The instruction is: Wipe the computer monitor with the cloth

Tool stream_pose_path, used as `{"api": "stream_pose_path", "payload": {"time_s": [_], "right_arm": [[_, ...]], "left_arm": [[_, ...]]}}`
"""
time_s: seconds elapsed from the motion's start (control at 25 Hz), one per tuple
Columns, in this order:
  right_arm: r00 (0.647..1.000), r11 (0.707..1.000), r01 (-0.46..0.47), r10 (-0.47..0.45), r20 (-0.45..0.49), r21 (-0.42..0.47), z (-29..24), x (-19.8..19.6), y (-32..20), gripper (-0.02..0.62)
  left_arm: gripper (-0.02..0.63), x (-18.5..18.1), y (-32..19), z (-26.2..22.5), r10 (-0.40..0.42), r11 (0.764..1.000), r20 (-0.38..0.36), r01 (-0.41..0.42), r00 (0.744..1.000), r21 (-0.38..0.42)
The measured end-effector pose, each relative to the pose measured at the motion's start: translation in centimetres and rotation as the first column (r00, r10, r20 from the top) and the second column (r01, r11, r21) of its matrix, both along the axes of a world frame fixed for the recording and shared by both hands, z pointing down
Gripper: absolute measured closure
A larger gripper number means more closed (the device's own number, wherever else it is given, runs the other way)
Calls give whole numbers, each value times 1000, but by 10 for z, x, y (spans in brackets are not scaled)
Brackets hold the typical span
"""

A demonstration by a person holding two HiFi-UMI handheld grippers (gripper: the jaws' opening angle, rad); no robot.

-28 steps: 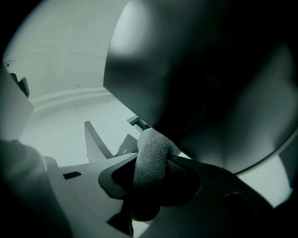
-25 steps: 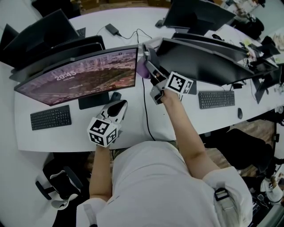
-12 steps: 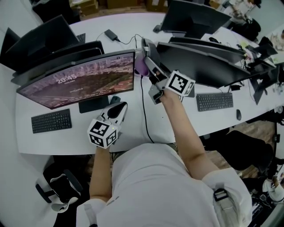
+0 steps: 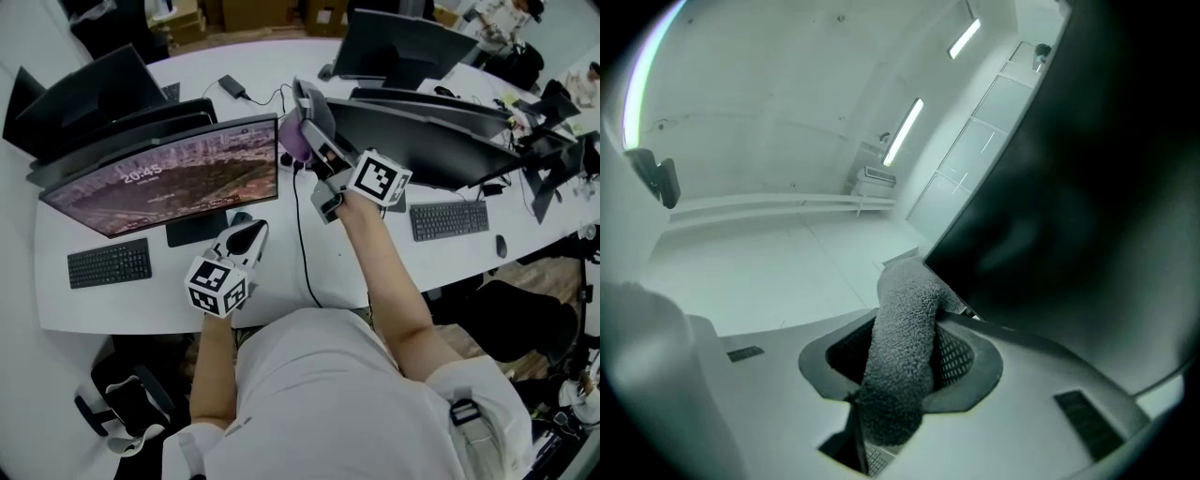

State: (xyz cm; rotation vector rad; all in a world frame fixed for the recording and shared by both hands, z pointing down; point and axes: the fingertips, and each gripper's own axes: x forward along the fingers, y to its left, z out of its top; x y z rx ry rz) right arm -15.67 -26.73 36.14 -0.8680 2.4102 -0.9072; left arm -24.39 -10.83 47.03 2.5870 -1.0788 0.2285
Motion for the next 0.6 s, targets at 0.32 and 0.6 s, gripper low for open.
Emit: {"api": "stream_pose_path", "payload": {"time_s": [0.32,0.6], "right_arm": [[1000,997,29,-29,-4,71,-27,6,22,468],[1000,990,-2,5,-22,138,-51,45,53,469]], "left_arm": [[607,7,3,-9,-1,1000,0,1,1000,25],[607,31,10,-20,19,999,-7,-19,1000,51]]}}
